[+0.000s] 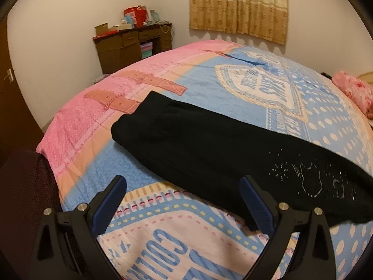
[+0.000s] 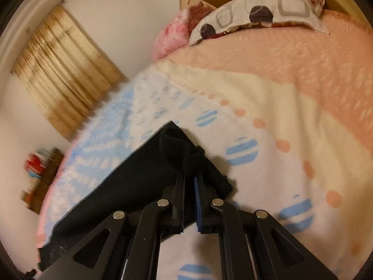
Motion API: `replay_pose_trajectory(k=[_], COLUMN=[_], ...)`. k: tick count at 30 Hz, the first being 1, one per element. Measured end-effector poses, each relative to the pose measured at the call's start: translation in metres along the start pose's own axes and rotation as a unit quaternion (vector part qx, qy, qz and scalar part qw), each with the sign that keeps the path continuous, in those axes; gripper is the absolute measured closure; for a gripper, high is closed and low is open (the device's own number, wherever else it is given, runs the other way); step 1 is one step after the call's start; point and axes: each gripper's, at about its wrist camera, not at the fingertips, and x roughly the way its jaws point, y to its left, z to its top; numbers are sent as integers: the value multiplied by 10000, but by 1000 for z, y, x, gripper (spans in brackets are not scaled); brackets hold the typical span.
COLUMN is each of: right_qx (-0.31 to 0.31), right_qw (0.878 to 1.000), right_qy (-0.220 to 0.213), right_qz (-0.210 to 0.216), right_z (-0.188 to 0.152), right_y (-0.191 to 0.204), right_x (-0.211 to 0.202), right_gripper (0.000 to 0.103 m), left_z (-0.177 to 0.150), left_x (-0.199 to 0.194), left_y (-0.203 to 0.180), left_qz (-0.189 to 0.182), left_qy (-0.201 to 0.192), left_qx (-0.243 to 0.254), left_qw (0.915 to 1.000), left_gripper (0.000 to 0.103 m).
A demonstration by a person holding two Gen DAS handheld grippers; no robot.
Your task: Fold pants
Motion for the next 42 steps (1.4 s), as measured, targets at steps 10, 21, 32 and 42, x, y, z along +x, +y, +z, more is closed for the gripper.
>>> replay_pose_trajectory(k=[10,21,32,42], right_qx=[320,-2003,-1572,-1737], right_qw=[9957,9733,9773,9802], right_qy=[-835,822,377,21], right_qz=[-221,-762,-1373,947], right_z=[28,38,62,-13], right_y=[1,65,28,100], right_x=[-49,65,66,-38], right_gripper=[61,64,94,25], left_z=[-6,-12,-19,-33], left_x=[-1,-12,-8,5], left_y=[-10,-36,-48,-52], left_qz=[-114,-291,-431,-722], left_qy=[-24,-105,-64,171], left_qx=[179,549,770,787], left_qw=[9998,9980,9961,9941], left_gripper=[3,3,3,3])
